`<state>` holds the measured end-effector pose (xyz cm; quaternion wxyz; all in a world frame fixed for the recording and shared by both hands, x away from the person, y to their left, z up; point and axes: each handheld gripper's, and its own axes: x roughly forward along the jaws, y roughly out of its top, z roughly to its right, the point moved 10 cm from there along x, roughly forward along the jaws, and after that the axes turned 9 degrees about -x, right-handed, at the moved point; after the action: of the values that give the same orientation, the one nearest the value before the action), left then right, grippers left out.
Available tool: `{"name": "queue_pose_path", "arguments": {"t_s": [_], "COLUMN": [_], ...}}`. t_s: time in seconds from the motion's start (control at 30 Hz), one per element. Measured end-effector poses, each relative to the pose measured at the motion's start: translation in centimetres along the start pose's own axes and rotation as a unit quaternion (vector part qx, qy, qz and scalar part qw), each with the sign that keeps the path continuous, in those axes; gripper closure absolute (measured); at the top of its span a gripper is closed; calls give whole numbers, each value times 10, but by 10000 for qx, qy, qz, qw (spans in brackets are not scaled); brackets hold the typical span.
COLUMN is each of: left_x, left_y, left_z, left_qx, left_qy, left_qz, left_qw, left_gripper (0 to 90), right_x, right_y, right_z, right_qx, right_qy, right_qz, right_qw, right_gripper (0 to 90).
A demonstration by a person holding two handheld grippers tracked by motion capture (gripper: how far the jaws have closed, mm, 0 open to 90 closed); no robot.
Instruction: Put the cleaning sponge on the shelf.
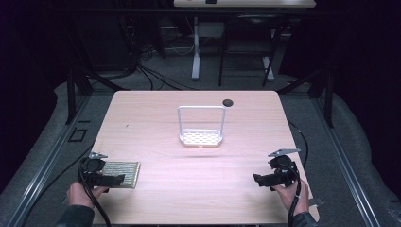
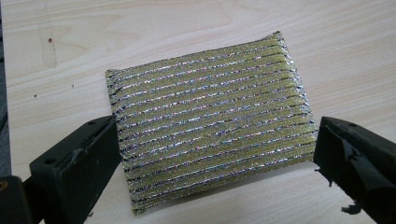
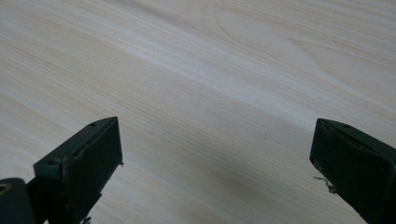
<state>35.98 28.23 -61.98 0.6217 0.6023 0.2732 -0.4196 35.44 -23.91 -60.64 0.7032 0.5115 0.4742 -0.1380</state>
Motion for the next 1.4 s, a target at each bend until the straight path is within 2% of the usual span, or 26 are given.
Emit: {"name": "queue_pose_path", "arguments": {"t_s": [0.1, 0.17, 0.23, 0.33, 0.43, 0.6, 0.77, 0.93, 1.07, 1.13, 1.4], "left_x": [2, 4, 7, 9, 13, 18, 20, 21, 21, 20, 20], "left_y": [0, -1, -2, -1, -2, -2, -1, -3, -3, -3, -3], "left_z": [0, 2, 3, 2, 1, 0, -3, -2, -1, 0, 1], "left_qx": [8, 23, 17, 8, 6, -5, 35, 100, 127, 146, 163], "left_qy": [-7, -69, -80, -62, -48, -21, 88, 212, 236, 259, 288], "left_qz": [-47, -102, -165, -157, -255, -325, -319, -342, -320, -330, -303], "left_qw": [10000, 9999, 9998, 9999, 9997, 9995, 9994, 9991, 9991, 9990, 9990], "left_gripper": [12, 64, 58, 58, 61, 105, 235, 280, 320, 391, 517], "right_x": [0, -1, 0, 0, 1, 1, 1, 2, 2, 3, 1], "right_y": [0, -1, -1, -1, -1, -1, -1, -2, -2, -3, -2], "right_z": [-1, -1, -1, -1, -2, -3, -2, -3, -3, -3, -3], "right_qx": [-14, -12, -23, -36, -37, -63, -77, -82, -77, -101, -70], "right_qy": [9, 10, 15, 16, 15, 28, 20, 32, 38, 35, 27], "right_qz": [2, -43, -30, -53, -50, -54, -88, -96, -139, -134, -107], "right_qw": [10000, 10000, 10000, 10000, 10000, 10000, 9999, 9999, 9999, 9999, 9999], "right_gripper": [19, 19, 19, 19, 20, 20, 22, 24, 25, 25, 29]}}
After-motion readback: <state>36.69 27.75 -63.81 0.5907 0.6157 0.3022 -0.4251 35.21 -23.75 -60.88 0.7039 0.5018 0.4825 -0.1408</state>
